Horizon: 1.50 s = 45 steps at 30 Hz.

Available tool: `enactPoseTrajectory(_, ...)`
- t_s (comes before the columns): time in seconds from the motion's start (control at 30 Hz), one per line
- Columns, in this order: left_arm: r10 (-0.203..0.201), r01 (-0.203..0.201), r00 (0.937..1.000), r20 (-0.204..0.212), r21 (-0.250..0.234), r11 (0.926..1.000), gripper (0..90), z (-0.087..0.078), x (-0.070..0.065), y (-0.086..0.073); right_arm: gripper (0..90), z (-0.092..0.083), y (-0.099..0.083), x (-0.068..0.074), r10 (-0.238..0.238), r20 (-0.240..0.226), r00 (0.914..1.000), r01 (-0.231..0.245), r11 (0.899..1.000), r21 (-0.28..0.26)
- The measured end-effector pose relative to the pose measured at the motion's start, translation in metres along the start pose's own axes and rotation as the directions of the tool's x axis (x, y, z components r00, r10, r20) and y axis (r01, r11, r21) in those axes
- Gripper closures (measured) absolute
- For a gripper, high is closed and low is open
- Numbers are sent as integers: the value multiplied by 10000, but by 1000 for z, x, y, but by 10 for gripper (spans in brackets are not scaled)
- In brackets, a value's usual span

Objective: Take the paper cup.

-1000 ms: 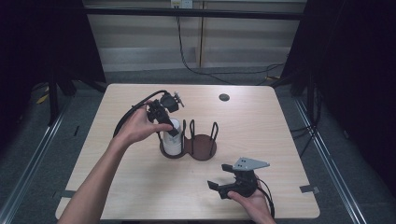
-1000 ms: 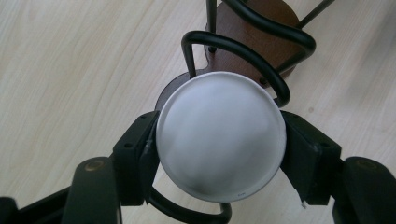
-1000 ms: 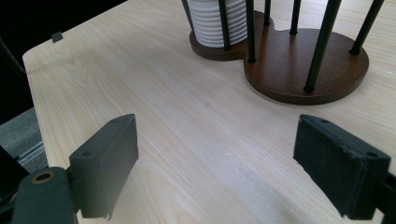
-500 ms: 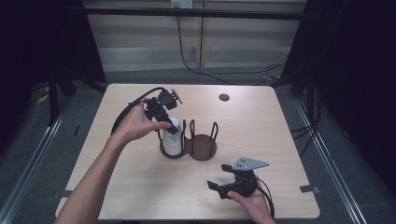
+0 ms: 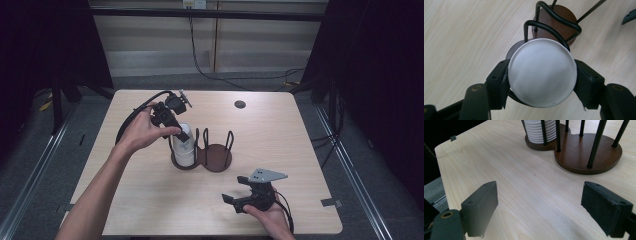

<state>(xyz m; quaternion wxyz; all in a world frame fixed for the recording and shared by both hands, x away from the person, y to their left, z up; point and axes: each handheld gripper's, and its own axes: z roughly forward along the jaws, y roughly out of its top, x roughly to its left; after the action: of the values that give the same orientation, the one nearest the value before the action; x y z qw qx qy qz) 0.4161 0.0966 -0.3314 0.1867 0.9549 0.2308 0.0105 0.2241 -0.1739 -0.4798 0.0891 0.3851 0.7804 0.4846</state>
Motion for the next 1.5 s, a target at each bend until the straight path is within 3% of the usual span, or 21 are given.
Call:
enactPoseTrajectory(0.53, -71, 80, 9999, 146, -635, 9980, 369, -21, 1, -9, 149, -3, 2, 0, -1, 228, 9997, 7, 9997, -263)
enactPoseTrajectory(0.9, -123, 166, 9993, 349, -1249, 9920, 370, -35, 3, -18, 147, -2, 1, 0, 42, 162, 9999, -39, 9998, -216)
enactPoseTrajectory(1.13, -355, 376, 9992, 156, -1717, 9844, 370, -42, 2, -26, 143, -2, 1, 0, 58, 135, 9999, -55, 9998, -213)
enactPoseTrajectory(1.3, -189, 223, 9997, 169, -2323, 9724, 370, -51, -1, -33, 142, -1, 1, 0, 27, 114, 9999, -25, 9998, -193)
enactPoseTrajectory(1.4, -138, 172, 9998, 156, -2420, 9701, 370, -54, -2, -36, 142, -1, 1, 0, 28, 102, 9999, -26, 9998, -196)
enactPoseTrajectory(1.43, -136, 161, 9998, 113, -2597, 9655, 370, -55, -2, -38, 142, 0, 1, 0, 30, 104, 9999, -28, 9998, -177)
enactPoseTrajectory(1.5, -77, 103, 9999, 108, -2688, 9631, 370, -57, -3, -41, 142, 0, 1, 0, 37, 97, 9999, -36, 9998, -182)
